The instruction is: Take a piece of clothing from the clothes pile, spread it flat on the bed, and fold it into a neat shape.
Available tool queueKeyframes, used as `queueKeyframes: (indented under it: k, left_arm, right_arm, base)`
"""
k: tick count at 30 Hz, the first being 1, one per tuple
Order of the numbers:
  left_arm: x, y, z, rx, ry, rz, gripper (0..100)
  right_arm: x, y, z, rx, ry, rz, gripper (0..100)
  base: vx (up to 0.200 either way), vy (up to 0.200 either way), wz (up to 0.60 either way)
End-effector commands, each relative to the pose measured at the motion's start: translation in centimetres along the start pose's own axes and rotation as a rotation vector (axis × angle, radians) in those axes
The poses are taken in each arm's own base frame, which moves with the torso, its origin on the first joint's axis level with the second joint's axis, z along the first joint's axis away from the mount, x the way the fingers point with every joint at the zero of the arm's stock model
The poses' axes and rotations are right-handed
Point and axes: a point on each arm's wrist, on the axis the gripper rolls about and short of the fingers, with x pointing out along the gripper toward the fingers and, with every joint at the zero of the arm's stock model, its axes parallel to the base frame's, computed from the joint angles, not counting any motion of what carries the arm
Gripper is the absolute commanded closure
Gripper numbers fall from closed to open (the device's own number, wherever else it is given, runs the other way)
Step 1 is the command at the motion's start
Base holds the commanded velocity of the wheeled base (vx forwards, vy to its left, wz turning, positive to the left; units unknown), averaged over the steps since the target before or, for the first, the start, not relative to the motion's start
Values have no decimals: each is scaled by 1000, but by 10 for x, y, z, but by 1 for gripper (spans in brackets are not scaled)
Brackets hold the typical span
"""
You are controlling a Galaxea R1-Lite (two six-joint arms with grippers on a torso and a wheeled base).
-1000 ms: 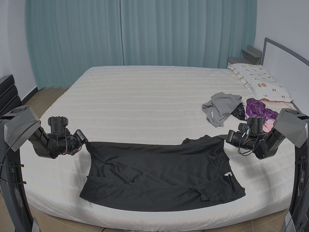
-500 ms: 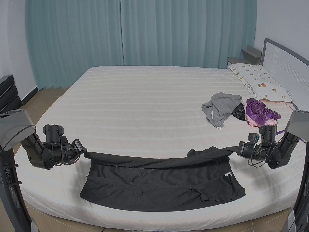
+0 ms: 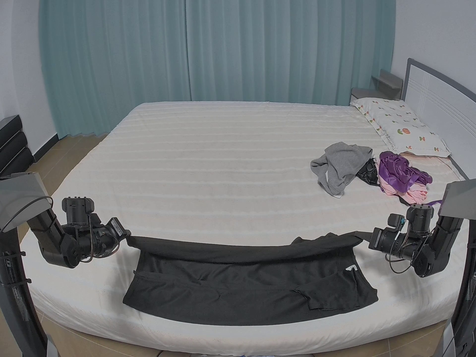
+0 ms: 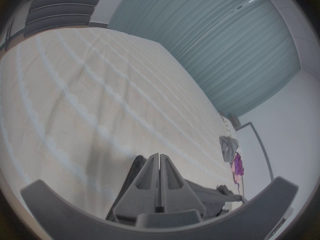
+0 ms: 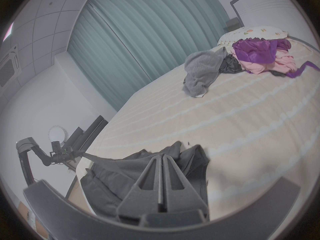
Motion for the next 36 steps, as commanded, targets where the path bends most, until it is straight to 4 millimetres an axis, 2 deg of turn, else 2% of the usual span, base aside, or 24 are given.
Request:
queueKeyframes:
  k: [1, 9, 14, 20, 28, 36]
  left_arm:
    - [9, -13, 19, -52, -63, -44, 100]
    - [49, -13, 37, -49, -108, -72, 100]
    - [65, -11, 43, -47, -130, -91, 100]
    - [76, -2, 37, -46, -118, -82, 100]
    - [75, 0, 35, -46, -116, -80, 100]
    - [48, 11, 11, 42, -129, -96, 100]
  right_arm:
    - [20, -10, 4, -16, -39, -40, 100]
    - [70, -25, 27, -51, -126, -116, 100]
    - [86, -25, 33, -66, -149, -114, 100]
    - [88, -25, 28, -64, -134, -115, 100]
    - [86, -24, 26, -65, -138, -109, 100]
    - [57, -14, 8, -72, -122, -81, 100]
  base:
    - [0, 0, 0]
    - [0, 0, 0]
    - [0, 0, 0]
    - [0, 0, 0]
    - [0, 0, 0]
    - [0, 0, 0]
